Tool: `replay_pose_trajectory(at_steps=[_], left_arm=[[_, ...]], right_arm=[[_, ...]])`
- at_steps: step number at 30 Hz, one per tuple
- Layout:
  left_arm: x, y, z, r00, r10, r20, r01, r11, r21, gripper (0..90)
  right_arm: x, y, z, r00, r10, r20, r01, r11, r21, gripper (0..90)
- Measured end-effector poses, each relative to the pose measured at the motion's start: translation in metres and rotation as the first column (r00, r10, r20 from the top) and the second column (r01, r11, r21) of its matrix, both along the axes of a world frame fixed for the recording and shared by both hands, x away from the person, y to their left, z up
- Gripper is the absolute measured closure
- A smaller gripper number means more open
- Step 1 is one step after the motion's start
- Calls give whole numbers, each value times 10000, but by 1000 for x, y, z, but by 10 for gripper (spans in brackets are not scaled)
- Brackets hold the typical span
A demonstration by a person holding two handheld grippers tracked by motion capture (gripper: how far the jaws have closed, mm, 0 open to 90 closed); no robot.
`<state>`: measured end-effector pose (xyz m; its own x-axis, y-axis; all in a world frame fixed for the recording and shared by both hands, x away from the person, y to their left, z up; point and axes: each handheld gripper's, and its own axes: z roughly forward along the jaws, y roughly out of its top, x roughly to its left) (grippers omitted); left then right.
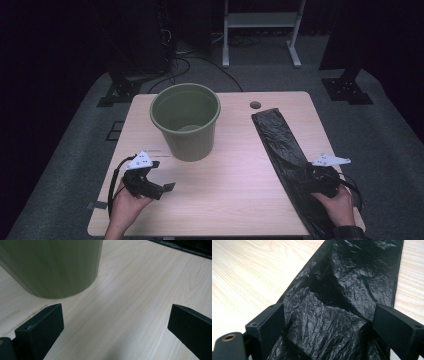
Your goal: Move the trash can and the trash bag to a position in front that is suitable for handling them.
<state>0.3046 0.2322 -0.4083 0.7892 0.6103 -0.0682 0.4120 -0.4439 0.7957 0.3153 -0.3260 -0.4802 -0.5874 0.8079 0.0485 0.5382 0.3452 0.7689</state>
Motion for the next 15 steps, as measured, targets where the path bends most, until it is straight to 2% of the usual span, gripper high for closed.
replay_pose_trajectory(at_steps=[6,15], left_arm=[[7,-1,17,9999,56,129,-57,9999,106,0],[11,4,47,9993,250,266,-251,9997,27,0]], right_arm=[[2,1,-5,9999,-100,-22,99,9996,-263,96],[4,2,-7,9992,-278,-281,260,9977,-632,96]])
